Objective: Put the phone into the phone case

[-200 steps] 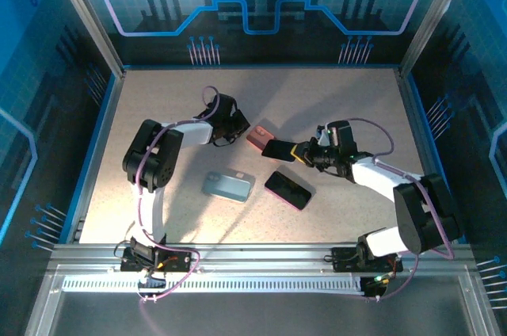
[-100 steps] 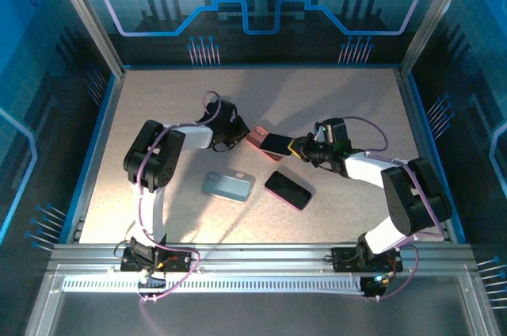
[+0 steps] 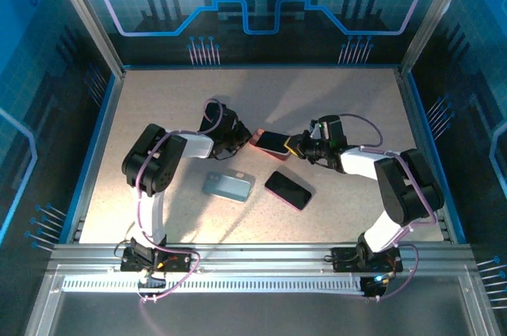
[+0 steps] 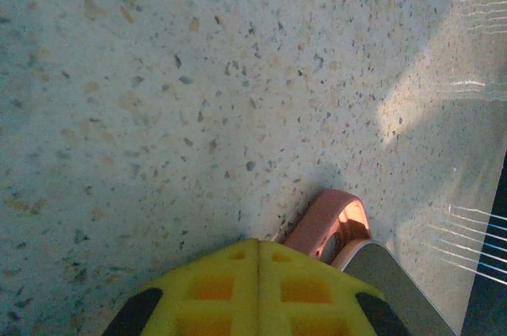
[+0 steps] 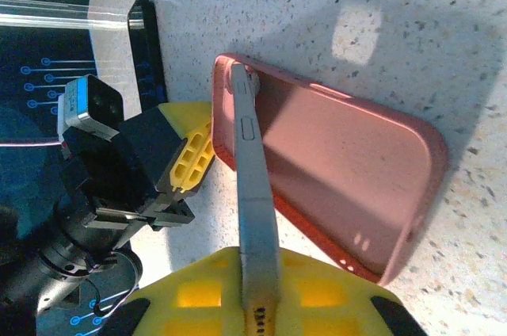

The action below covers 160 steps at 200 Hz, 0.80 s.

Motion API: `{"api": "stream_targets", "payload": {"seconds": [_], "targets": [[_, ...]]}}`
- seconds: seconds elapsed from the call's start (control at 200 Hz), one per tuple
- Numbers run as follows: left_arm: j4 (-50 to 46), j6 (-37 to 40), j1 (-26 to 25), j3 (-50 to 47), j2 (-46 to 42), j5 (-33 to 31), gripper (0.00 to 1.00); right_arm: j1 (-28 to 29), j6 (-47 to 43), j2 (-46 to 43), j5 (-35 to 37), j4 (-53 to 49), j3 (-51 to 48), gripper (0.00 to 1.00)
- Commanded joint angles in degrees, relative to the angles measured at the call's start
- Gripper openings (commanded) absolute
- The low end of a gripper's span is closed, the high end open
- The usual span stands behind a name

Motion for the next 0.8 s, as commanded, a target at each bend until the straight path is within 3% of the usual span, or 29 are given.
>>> {"api": "stream_targets", "payload": {"seconds": [0.0,0.795], "targets": [[-3.3,-1.1,-1.9,-2.0,-1.4,2.6,0.0,1.5,-1.4,2.8,-0.6,0.7,2.0,0.0],[-1.2,-3.5,-3.3,-4.7,-2.3,2.6,0.0,3.5,-0.3,10.3,-0.6,3.6,2.6,0.0]]}}
